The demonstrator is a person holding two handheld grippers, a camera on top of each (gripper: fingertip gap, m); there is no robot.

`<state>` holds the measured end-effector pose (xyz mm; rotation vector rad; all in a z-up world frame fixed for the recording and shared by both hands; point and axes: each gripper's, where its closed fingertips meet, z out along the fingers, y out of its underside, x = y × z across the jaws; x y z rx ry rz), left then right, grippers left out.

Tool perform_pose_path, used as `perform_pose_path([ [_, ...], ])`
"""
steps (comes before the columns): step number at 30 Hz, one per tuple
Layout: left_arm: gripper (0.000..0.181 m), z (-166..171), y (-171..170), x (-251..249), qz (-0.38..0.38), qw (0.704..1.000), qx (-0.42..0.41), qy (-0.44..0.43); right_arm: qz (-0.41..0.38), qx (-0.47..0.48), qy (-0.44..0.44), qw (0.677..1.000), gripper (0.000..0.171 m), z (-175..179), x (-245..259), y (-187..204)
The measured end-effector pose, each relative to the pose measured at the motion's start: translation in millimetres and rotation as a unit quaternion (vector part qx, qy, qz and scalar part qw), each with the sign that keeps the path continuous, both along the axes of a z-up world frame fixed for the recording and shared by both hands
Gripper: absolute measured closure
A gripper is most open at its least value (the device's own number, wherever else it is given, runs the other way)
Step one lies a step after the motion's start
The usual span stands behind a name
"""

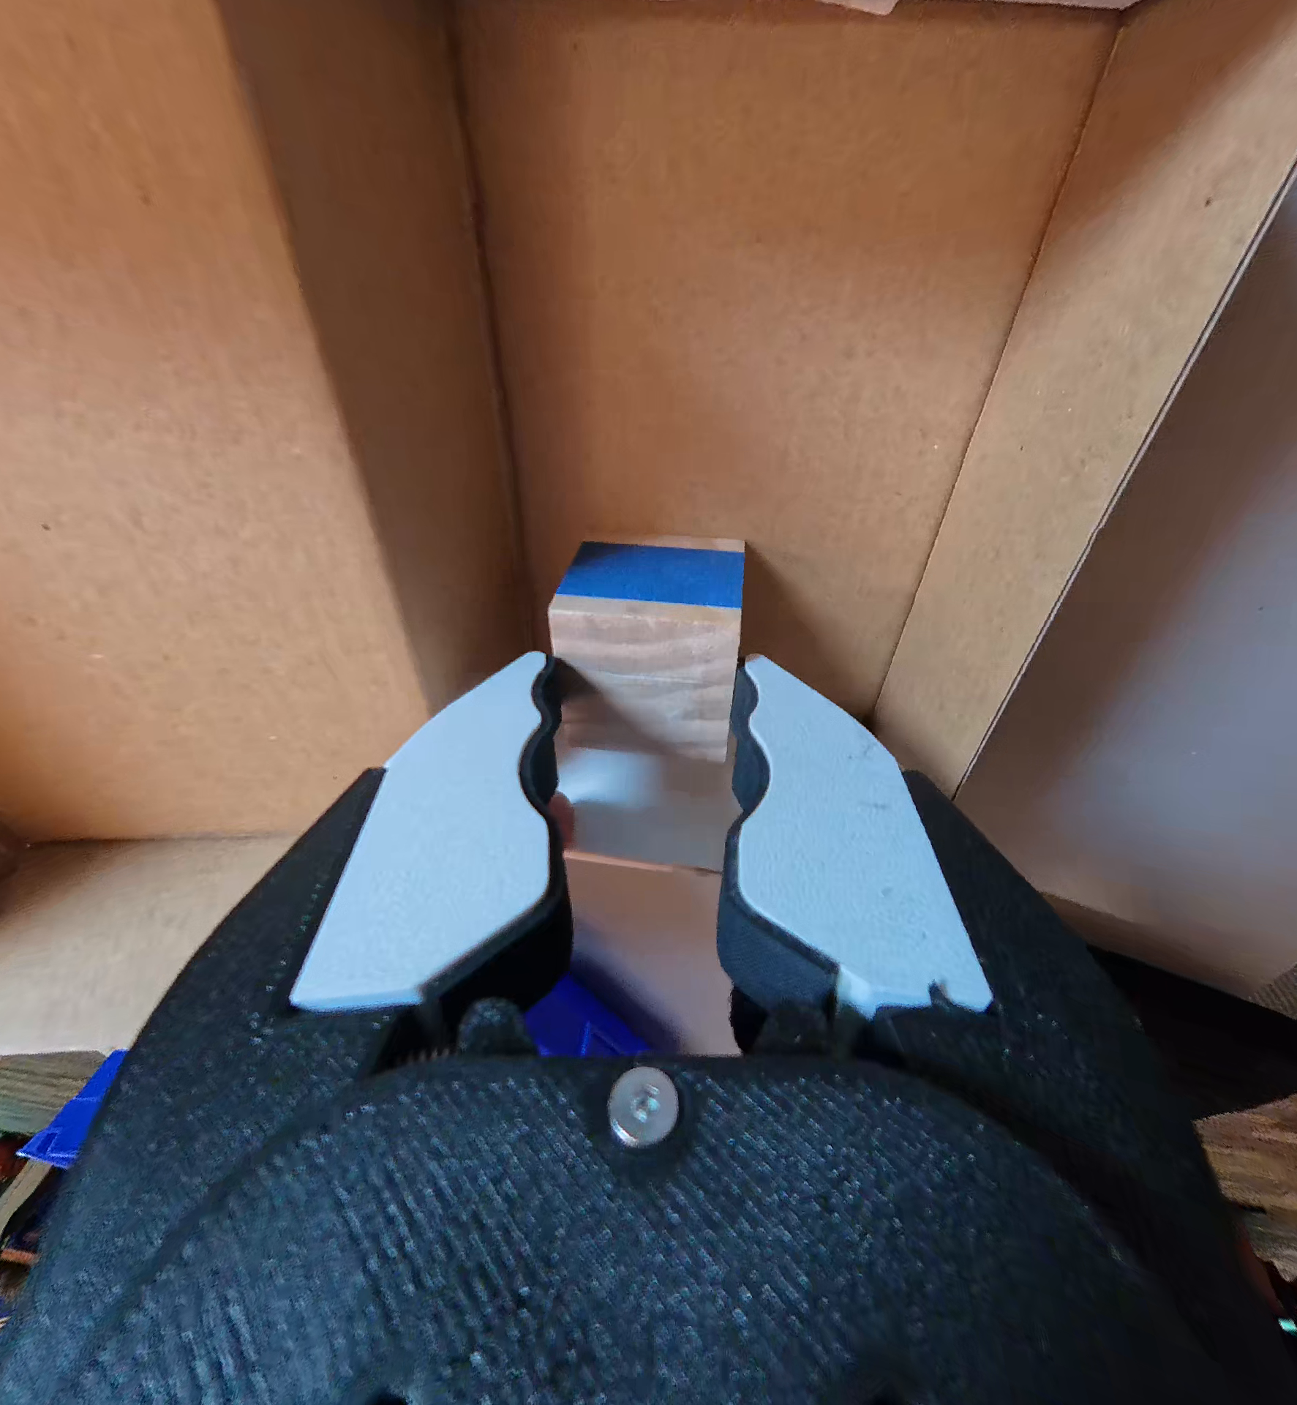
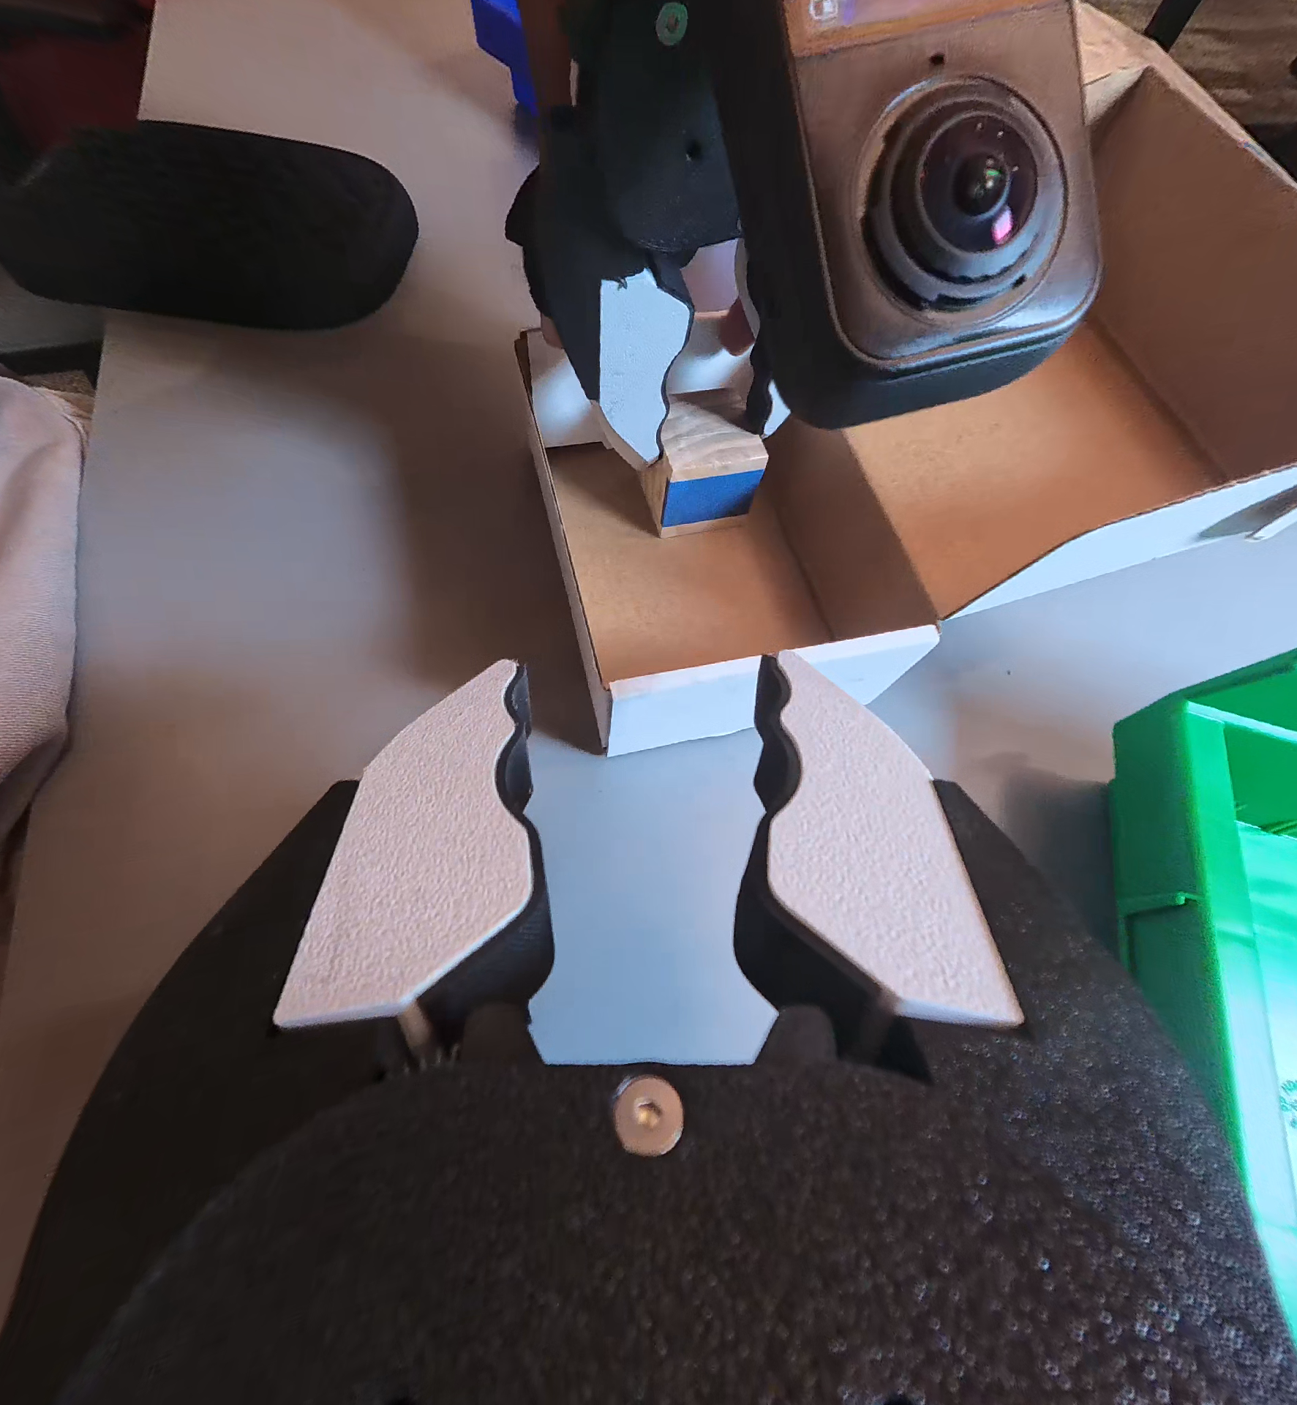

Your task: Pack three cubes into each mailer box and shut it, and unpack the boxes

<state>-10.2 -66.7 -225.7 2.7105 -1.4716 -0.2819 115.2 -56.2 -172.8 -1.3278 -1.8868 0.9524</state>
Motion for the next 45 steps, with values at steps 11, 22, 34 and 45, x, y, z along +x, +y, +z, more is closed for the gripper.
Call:
perform_pose_path([
  [11, 0.138, 0, -8, -5, -0.012, 1.0, 0.018, -0.006, -0.005, 0.002, -0.007, 1.0, 0.115, -5, -1, 3],
  [22, 0.13, 47, 0, -17, -0.039, 0.994, 0.101, -0.021, 0.0, 0.001, -0.01, 1.0, 0.116, -8, -1, 1],
  [34, 0.129, 68, -50, -247, 0.27, 0.957, 0.101, -0.031, 0.01, -0.014, 0.008, 1.0, 0.117, 1, 0, -4],
  [45, 0.154, -1, -81, -279, 0.295, 0.954, 0.056, -0.026, 0.006, -0.028, 0.007, 1.0, 0.117, -1, -2, -1],
])
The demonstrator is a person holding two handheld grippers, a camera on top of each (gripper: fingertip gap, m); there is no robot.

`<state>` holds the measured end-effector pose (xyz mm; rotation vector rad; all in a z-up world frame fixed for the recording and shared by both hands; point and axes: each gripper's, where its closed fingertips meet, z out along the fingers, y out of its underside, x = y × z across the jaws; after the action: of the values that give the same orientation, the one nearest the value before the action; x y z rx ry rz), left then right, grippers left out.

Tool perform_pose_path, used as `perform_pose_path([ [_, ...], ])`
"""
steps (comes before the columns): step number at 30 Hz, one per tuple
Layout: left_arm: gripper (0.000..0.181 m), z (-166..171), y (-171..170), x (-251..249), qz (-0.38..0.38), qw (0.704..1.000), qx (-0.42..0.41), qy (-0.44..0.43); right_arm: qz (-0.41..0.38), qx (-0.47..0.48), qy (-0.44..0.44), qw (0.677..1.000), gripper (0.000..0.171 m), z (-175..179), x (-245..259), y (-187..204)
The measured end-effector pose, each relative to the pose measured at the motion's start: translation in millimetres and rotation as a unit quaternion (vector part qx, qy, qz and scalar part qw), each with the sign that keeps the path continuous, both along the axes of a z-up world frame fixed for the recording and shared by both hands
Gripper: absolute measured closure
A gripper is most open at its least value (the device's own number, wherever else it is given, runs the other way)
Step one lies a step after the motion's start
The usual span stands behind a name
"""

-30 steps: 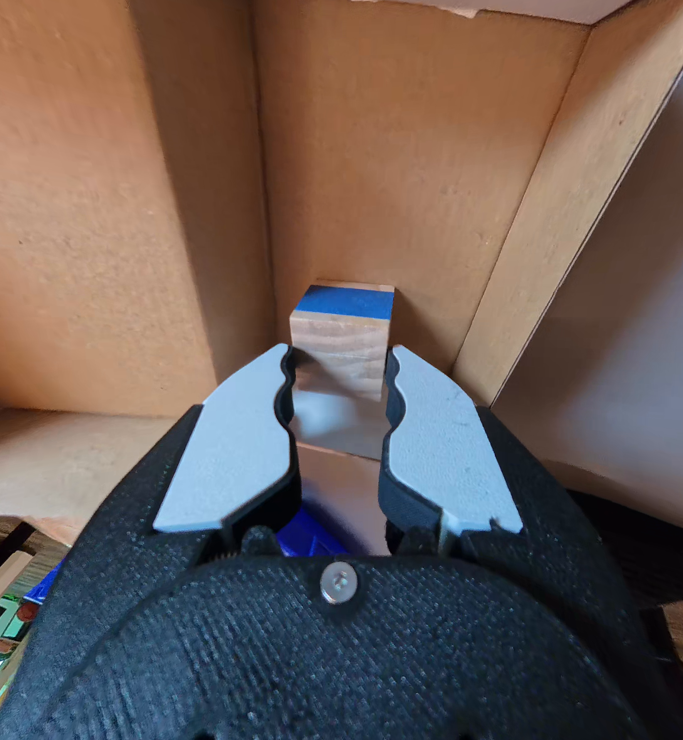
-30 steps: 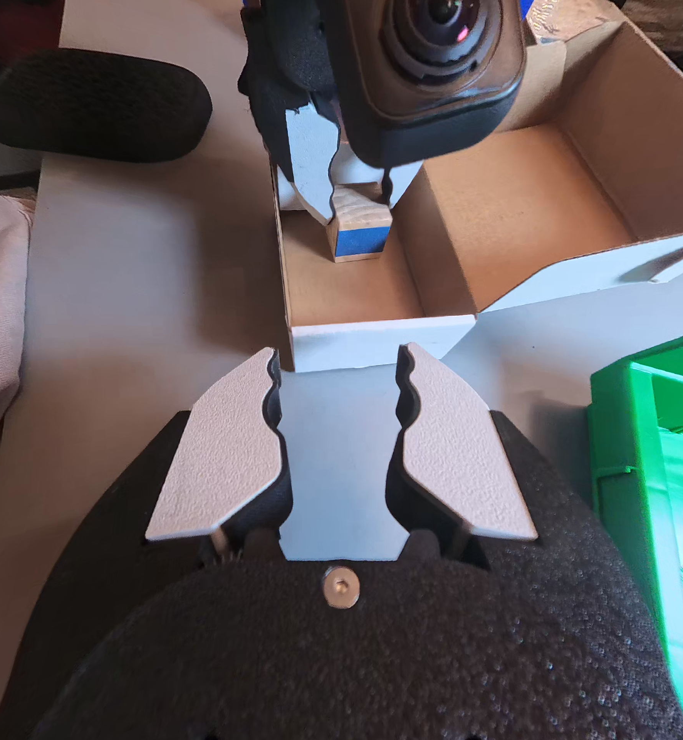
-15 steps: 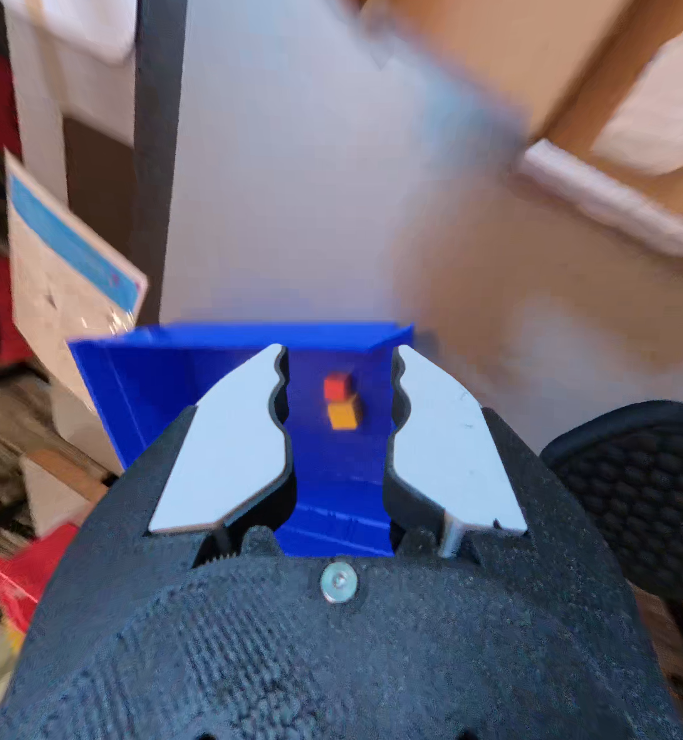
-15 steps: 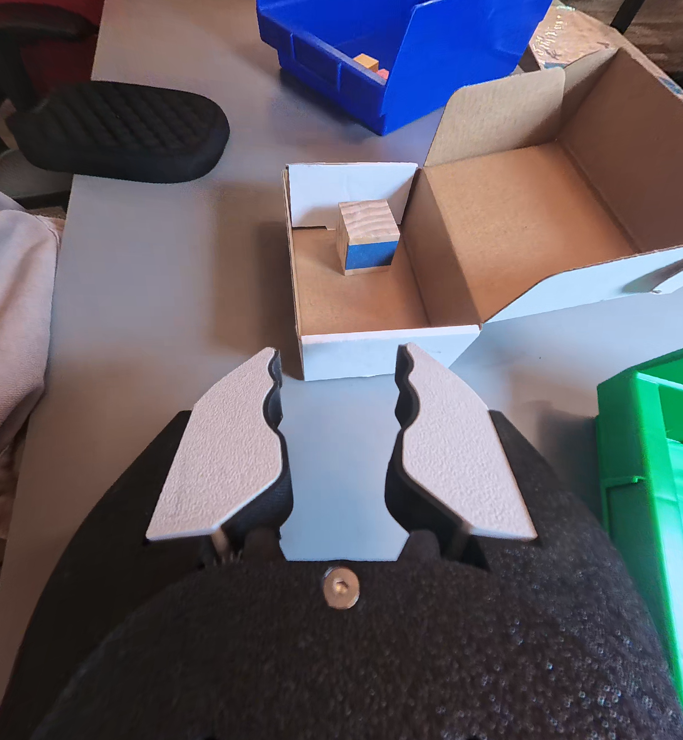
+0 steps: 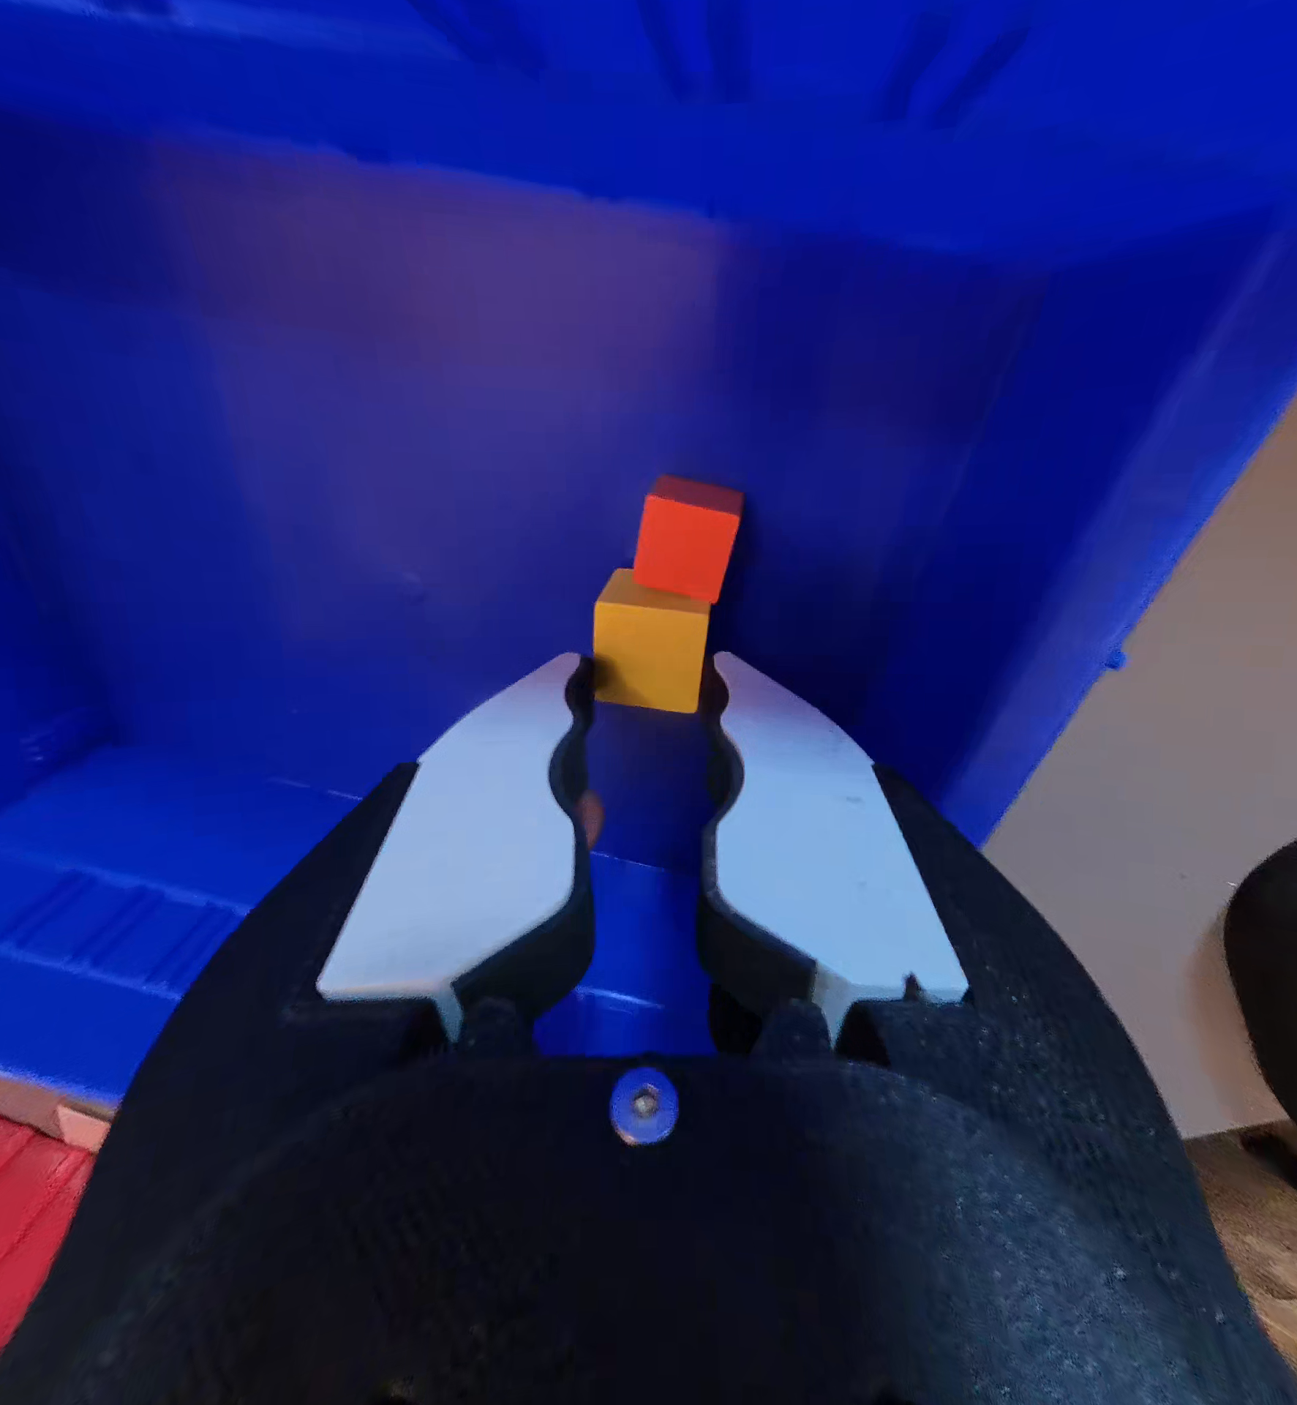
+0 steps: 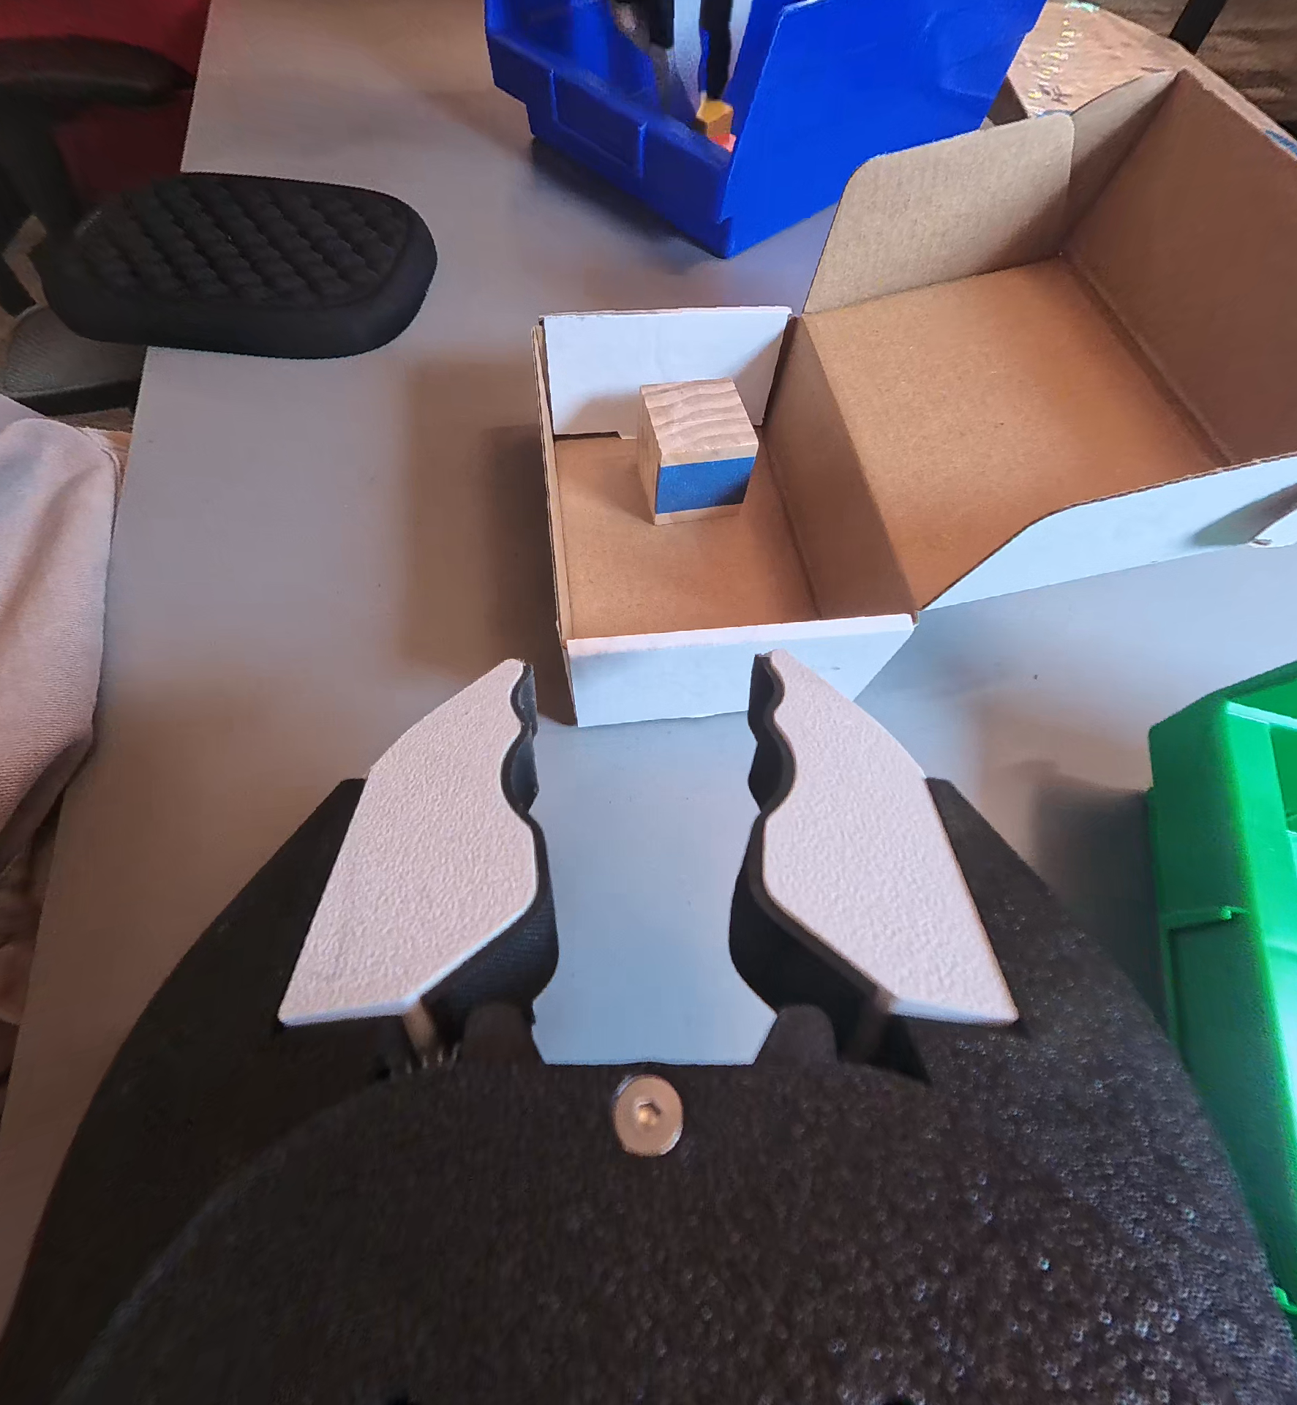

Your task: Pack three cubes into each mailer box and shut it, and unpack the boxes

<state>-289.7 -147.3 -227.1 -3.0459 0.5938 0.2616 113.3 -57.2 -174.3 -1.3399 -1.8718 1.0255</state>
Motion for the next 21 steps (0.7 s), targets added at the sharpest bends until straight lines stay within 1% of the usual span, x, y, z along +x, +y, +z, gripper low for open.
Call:
perform_pose_path([
  [2, 0.154, 19, 7, 4, -0.014, 1.0, 0.022, 0.01, 0.0, 0.0, 0.001, 1.0, 0.117, 0, 0, 0],
  [5, 0.154, 68, 27, 31, -0.059, 0.994, 0.086, 0.021, 0.001, -0.001, 0.003, 1.0, 0.118, 1, 0, 0],
  [8, 0.154, 110, 46, 92, -0.139, 0.981, 0.132, 0.015, 0.004, 0.001, 0.002, 1.0, 0.118, 1, -1, -2],
  [10, 0.154, 117, 56, 143, -0.204, 0.969, 0.139, 0.008, 0.007, 0.003, 0.0, 1.0, 0.118, 0, -2, -4],
  [13, 0.154, 102, 67, 218, -0.289, 0.949, 0.126, -0.017, 0.007, 0.011, 0.0, 1.0, 0.118, 0, -1, -5],
  [16, 0.154, 74, 82, 274, -0.33, 0.936, 0.112, -0.052, 0.003, 0.017, 0.003, 1.0, 0.118, 1, 0, -3],
  [18, 0.154, 53, 89, 297, -0.35, 0.93, 0.091, -0.061, 0.003, 0.014, 0.006, 1.0, 0.119, 2, 0, -3],
  [21, 0.154, 28, 93, 313, -0.371, 0.925, 0.057, -0.056, 0.005, 0.015, 0.008, 1.0, 0.119, 3, 1, -4],
])
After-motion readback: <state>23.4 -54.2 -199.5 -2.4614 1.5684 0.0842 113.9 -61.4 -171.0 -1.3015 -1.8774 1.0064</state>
